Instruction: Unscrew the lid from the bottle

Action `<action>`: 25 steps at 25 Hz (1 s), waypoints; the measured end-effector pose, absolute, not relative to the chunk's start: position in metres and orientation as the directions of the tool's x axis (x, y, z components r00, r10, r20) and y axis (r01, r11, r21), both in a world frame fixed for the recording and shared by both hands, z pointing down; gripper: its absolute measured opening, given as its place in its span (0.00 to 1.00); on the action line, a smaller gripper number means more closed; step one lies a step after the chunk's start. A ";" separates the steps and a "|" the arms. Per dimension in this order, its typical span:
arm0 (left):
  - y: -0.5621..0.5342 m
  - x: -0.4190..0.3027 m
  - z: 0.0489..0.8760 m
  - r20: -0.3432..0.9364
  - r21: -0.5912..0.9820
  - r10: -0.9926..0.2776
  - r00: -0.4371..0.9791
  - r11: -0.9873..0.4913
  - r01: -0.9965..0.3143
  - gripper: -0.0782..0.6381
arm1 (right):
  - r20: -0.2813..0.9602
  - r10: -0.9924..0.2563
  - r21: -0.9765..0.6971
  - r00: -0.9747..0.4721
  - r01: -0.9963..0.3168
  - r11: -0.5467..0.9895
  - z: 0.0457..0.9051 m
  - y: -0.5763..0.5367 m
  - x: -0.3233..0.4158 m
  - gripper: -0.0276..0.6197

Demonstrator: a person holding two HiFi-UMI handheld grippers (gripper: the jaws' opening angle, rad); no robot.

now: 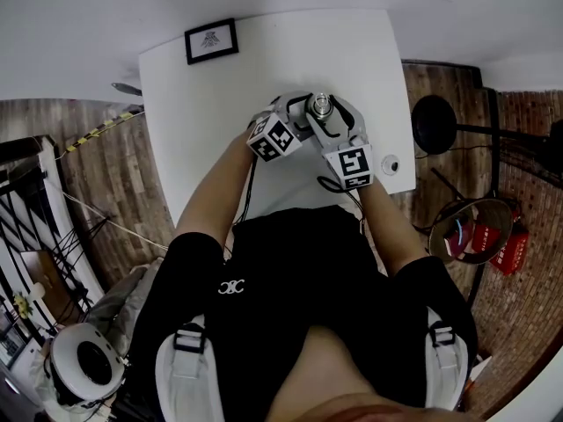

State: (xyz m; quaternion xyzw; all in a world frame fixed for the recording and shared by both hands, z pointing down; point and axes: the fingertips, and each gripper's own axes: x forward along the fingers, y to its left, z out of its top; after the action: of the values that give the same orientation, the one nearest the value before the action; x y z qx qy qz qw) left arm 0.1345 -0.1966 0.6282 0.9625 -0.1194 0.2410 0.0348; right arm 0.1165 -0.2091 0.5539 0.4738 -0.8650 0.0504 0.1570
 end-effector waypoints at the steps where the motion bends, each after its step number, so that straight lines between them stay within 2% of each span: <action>1: -0.197 0.135 0.628 0.471 0.010 -0.214 0.856 -0.969 -0.248 0.65 | 0.324 -0.775 0.060 -0.542 -0.806 0.589 0.554 -0.209 0.116 0.43; 8: -0.195 0.136 0.628 0.478 -0.001 -0.219 0.851 -0.969 -0.249 0.65 | 0.391 -0.451 0.062 -0.803 -0.466 0.883 0.555 -0.201 0.110 0.43; 13: -0.197 0.134 0.629 0.487 -0.006 -0.219 0.845 -0.969 -0.247 0.65 | 0.482 -0.201 0.056 -0.853 -0.199 0.978 0.556 -0.198 0.104 0.43; 16: -0.197 0.133 0.631 0.492 -0.007 -0.221 0.842 -0.968 -0.250 0.65 | 0.488 -0.100 0.026 -0.867 -0.100 0.995 0.546 -0.200 0.097 0.43; 19: -0.198 0.133 0.631 0.501 -0.010 -0.224 0.836 -0.967 -0.253 0.65 | 0.431 -0.106 0.024 -0.896 -0.106 0.994 0.517 -0.211 0.094 0.43; 25: -0.197 0.133 0.631 0.505 -0.006 -0.232 0.831 -0.964 -0.266 0.65 | 0.340 -0.214 0.054 -0.916 -0.209 0.977 0.474 -0.217 0.097 0.43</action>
State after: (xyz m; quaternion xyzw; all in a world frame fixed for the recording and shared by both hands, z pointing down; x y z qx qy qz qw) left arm 0.1326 -0.1968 0.6315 0.9564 -0.1303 0.2594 0.0323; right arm 0.0970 -0.2165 0.4735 0.1080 -0.9787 -0.0082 0.1745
